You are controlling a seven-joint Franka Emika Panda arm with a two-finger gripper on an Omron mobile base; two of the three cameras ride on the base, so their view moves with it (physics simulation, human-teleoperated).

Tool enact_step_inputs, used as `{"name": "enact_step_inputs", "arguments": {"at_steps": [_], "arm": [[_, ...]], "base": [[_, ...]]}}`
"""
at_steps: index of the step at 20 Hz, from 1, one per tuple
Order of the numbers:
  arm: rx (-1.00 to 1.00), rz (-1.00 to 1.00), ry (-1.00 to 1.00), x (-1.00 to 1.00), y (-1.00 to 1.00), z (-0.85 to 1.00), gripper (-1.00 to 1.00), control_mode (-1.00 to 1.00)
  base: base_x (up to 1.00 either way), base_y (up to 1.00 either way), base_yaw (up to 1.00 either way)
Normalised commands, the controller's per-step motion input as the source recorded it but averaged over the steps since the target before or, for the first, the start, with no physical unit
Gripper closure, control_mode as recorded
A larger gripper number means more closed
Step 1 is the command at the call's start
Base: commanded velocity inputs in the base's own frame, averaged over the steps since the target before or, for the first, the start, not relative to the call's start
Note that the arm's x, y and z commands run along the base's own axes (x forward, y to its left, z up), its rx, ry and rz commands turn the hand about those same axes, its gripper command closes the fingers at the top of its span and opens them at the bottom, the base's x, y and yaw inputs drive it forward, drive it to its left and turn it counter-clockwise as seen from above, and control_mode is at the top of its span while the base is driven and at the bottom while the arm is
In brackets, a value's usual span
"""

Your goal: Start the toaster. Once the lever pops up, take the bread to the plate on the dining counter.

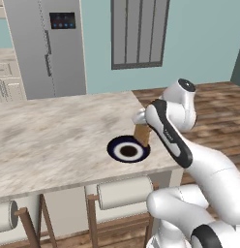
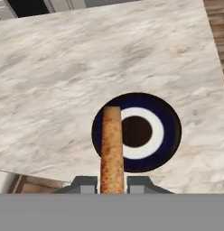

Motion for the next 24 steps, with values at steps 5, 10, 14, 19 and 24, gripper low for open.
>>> {"name": "enact_step_inputs", "arguments": {"at_steps": [5, 10, 14, 19, 24], "arm": [[0.00, 0.00, 0.00, 0.53, 0.33, -0.48, 1.00, -1.00], [0.00, 0.00, 0.00, 0.37, 0.19, -0.42, 1.00, -1.00], [0.00, 0.00, 0.00, 0.23, 0.06, -0.27, 1.00, -1.00], [0.00, 0.00, 0.00, 0.06, 0.00, -0.16, 1.00, -1.00], [0.00, 0.00, 0.00, 0.17, 0.00, -0.22, 1.00, -1.00]], "base": [[0.00, 0.00, 0.00], [0.00, 0.00, 0.00], [0.00, 0.00, 0.00], [0.00, 0.00, 0.00], [0.00, 0.00, 0.00]]}}
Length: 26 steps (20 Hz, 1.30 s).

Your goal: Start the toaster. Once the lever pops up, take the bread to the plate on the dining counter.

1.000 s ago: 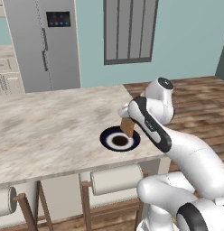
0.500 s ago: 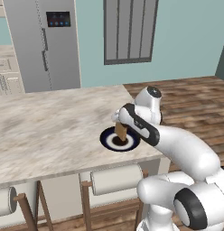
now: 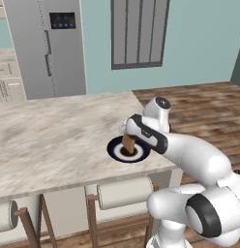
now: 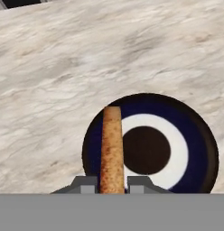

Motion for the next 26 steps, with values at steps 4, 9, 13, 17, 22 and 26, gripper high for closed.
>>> {"name": "enact_step_inputs", "arguments": {"at_steps": [4, 9, 13, 17, 22, 26], "arm": [[0.00, 0.00, 0.00, 0.18, 0.00, -0.24, 1.00, -1.00], [0.00, 0.00, 0.00, 0.21, 0.00, -0.24, 1.00, -1.00], [0.00, 0.00, 0.00, 0.13, 0.00, -0.26, 1.00, -1.00], [0.00, 0.00, 0.00, 0.16, 0.01, -0.21, 1.00, -1.00], [0.00, 0.00, 0.00, 0.19, 0.04, -0.20, 1.00, -1.00], [0.00, 0.00, 0.00, 0.17, 0.09, -0.07, 1.00, -1.00]], "base": [[0.00, 0.00, 0.00], [0.00, 0.00, 0.00], [0.00, 0.00, 0.00], [0.00, 0.00, 0.00], [0.00, 0.00, 0.00], [0.00, 0.00, 0.00]]}}
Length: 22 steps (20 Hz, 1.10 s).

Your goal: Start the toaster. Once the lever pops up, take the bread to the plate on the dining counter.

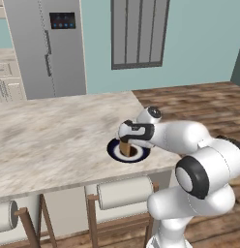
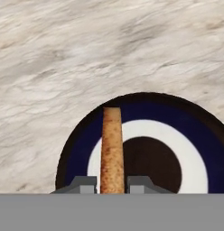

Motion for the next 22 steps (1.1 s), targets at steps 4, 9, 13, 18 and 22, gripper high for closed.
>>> {"name": "enact_step_inputs", "arguments": {"at_steps": [4, 9, 13, 18, 22], "arm": [[0.00, 0.00, 0.00, 0.11, 0.03, -0.12, 1.00, -1.00], [0.00, 0.00, 0.00, 0.04, 0.00, -0.18, 1.00, -1.00], [0.00, 0.00, 0.00, 0.00, 0.00, -0.24, 1.00, -1.00], [0.00, 0.00, 0.00, 0.00, 0.00, -0.27, 1.00, -1.00], [0.00, 0.00, 0.00, -0.05, 0.00, -0.07, -1.00, -1.00]], "base": [[0.00, 0.00, 0.00], [0.00, 0.00, 0.00], [0.00, 0.00, 0.00], [0.00, 0.00, 0.00], [0.00, 0.00, 0.00]]}}
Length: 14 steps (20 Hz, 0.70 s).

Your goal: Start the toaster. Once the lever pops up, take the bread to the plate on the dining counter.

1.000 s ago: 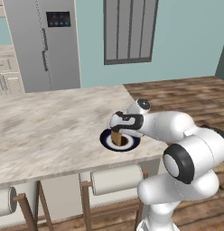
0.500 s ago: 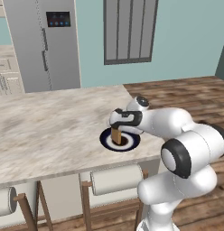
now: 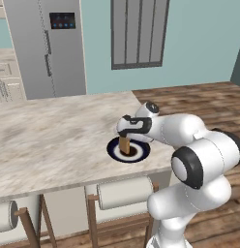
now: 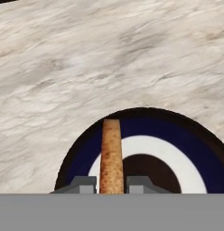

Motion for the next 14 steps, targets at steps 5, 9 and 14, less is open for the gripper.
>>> {"name": "enact_step_inputs", "arguments": {"at_steps": [5, 9, 14], "arm": [[0.00, 0.00, 0.00, 0.00, 0.00, 0.00, -1.00, -1.00], [0.00, 0.00, 0.00, 0.00, 0.00, 0.00, -1.00, -1.00], [0.00, 0.00, 0.00, 0.00, -0.17, 0.04, -1.00, -1.00]], "base": [[0.00, 0.00, 0.00], [0.00, 0.00, 0.00], [0.00, 0.00, 0.00]]}}
